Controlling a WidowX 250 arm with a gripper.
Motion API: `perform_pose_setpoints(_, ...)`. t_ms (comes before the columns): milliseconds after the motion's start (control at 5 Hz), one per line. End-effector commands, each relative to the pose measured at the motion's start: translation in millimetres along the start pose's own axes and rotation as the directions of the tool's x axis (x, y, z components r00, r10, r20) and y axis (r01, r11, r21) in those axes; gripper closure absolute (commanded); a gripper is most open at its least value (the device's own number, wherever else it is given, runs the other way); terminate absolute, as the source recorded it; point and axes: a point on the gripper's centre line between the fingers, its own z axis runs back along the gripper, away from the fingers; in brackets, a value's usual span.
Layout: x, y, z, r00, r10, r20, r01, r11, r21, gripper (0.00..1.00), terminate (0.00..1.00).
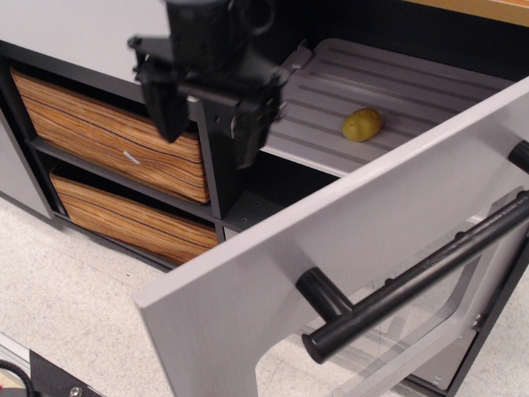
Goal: Close oven
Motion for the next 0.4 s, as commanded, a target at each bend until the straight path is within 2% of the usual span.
perform_pose_setpoints(0, -11.9, -33.2, 50.6, 0.983, 0.181, 0.029, -0.178, 0.981, -0.072, 0.0, 0.0)
perform_pose_setpoints(200, -14.0, -43.6, 70.5, 0.967, 0.253, 0.02, -0.25, 0.963, -0.103, 0.0, 0.0)
